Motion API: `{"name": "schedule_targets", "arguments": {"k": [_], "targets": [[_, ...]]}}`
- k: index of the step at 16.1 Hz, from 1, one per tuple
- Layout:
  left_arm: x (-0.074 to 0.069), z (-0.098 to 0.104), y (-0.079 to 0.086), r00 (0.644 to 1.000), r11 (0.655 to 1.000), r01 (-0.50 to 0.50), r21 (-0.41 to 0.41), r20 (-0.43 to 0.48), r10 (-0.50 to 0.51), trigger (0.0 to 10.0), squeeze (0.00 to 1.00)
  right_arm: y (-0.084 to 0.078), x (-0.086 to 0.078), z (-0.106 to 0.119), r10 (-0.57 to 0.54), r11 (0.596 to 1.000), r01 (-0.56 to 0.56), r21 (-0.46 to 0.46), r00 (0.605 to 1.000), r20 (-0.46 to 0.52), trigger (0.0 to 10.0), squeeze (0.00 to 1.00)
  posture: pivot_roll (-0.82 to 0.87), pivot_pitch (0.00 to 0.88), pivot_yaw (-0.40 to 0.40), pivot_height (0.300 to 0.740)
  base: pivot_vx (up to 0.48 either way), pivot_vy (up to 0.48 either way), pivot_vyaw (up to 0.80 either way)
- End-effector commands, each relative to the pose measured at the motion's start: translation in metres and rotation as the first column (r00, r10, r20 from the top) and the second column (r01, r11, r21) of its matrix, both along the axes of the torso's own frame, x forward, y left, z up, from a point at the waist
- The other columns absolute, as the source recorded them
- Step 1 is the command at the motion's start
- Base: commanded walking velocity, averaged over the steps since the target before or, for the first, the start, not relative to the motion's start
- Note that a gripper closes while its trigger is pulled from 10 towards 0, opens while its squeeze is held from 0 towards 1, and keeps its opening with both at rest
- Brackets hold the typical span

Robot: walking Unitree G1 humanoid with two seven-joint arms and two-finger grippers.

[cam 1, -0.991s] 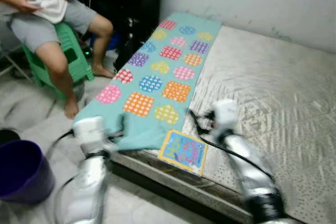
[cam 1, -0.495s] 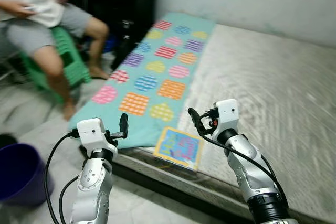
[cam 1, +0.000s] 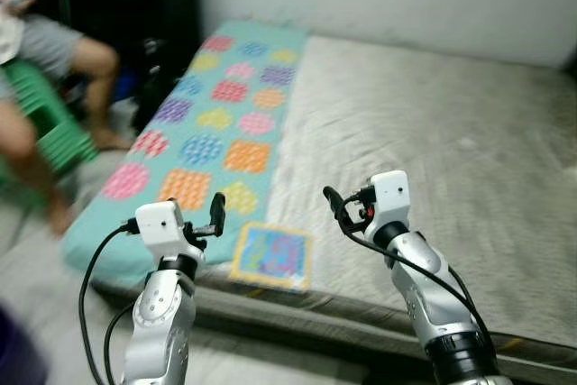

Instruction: Clean up the room

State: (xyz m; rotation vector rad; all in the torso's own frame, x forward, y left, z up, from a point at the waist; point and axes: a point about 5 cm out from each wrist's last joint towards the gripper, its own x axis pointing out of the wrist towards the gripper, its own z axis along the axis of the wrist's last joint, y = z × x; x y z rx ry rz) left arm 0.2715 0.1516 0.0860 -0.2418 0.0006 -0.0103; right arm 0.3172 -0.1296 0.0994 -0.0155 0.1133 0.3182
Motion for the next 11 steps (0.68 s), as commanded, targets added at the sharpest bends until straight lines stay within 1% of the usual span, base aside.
{"name": "schedule_targets", "arguments": {"k": [1, 3, 4, 9, 11], "targets": [[0.0000, 0.0026, -0.0023, 1.000, 1.000, 0.011, 0.001, 0.012, -0.011, 10.0, 0.00, -0.0033, 0.0010, 0.0004, -0.014, 1.000, 0.014, -0.002, 1.000, -0.004, 10.0, 0.00, -0.11, 0.042, -0.045, 0.740, 0.277, 0.000, 0.00], [-0.0001, 0.0022, -0.0021, 1.000, 1.000, 0.016, 0.002, 0.011, -0.016, 10.0, 0.00, -0.0034, 0.0010, 0.0002, -0.016, 1.000, 0.016, -0.001, 1.000, -0.005, 10.0, 0.00, -0.11, 0.046, -0.045, 0.740, 0.281, 0.000, 0.00], [-0.0004, 0.0022, -0.0017, 1.000, 1.000, 0.016, 0.002, 0.010, -0.016, 10.0, 0.00, -0.0035, 0.0010, 0.0000, -0.017, 1.000, 0.017, -0.001, 1.000, -0.007, 10.0, 0.00, -0.11, 0.046, -0.045, 0.740, 0.255, 0.000, -0.42], [-0.0009, 0.0010, -0.0013, 1.000, 1.000, 0.012, 0.006, 0.001, -0.012, 10.0, 0.00, -0.0051, 0.0010, -0.0001, -0.022, 1.000, 0.022, -0.004, 1.000, -0.008, 10.0, 0.00, -0.11, 0.049, -0.044, 0.740, 0.000, 0.000, -0.43], [-0.0007, 0.0012, -0.0017, 1.000, 1.000, 0.019, 0.006, 0.006, -0.019, 10.0, 0.00, -0.0053, 0.0012, -0.0001, -0.023, 1.000, 0.023, -0.005, 1.000, -0.008, 10.0, 0.00, -0.11, 0.049, -0.044, 0.740, 0.304, 0.000, -0.43]]}}
